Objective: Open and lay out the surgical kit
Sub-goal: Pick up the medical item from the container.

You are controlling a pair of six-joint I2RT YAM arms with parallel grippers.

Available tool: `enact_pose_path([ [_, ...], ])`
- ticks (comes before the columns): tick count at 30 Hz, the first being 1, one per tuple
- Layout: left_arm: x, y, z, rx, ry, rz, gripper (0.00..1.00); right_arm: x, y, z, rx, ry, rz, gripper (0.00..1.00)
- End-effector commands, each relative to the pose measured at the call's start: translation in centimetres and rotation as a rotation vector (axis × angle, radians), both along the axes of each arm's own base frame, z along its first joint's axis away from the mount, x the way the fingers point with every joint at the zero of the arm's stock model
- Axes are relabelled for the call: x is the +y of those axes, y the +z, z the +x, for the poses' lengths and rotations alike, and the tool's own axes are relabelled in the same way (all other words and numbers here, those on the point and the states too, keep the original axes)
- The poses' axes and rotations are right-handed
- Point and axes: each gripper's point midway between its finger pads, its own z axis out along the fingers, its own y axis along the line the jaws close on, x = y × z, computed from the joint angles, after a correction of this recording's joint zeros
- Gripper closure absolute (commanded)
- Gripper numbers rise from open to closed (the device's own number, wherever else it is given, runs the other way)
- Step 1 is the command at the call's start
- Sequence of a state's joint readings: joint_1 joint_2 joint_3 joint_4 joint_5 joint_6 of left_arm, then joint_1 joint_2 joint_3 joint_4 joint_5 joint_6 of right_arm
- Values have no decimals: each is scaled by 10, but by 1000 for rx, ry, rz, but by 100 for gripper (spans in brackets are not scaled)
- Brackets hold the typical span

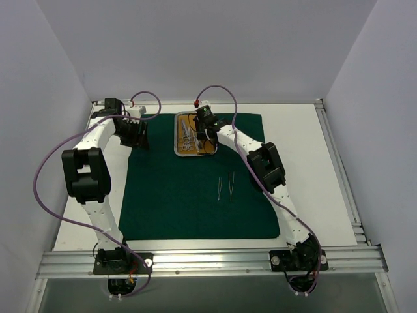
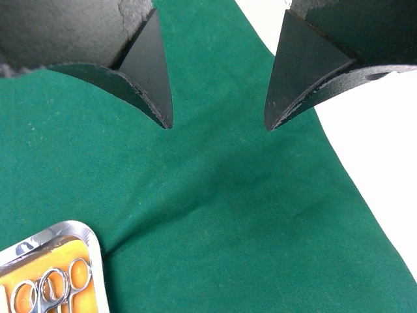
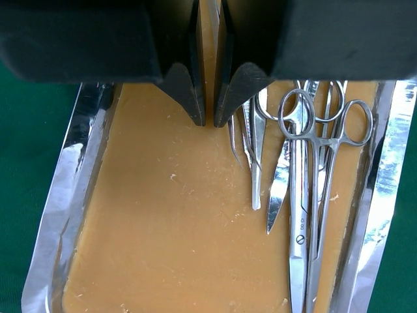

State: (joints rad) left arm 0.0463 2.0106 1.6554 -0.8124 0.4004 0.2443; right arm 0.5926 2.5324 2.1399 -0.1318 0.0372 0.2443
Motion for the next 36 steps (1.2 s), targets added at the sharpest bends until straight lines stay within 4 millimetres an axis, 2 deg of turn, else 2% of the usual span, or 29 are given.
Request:
enact_pose_path([
  [1,-3,8,8,-33,-20,-8,32,2,-11,-7,27,5,-9,92],
  [8,-4,5,6,-22,-22,-10,33,-4,27,5,-50,-30,-16,92],
  [15,-4,6,7,-27,-22,-10,33,0,60,8,-108,-33,2,92],
  [18,-4,6,7,-25,-21,-11,33,6,65,5,-122,-20,-1,92],
  [23,-4,5,7,-24,-22,-11,32,13,62,0,-117,-2,-5,92],
  [32,-4,6,7,-26,-22,-11,32,10,56,2,-110,-11,-10,92],
  [36,-5,5,7,-25,-25,-14,33,11,65,5,-125,-15,-2,92],
])
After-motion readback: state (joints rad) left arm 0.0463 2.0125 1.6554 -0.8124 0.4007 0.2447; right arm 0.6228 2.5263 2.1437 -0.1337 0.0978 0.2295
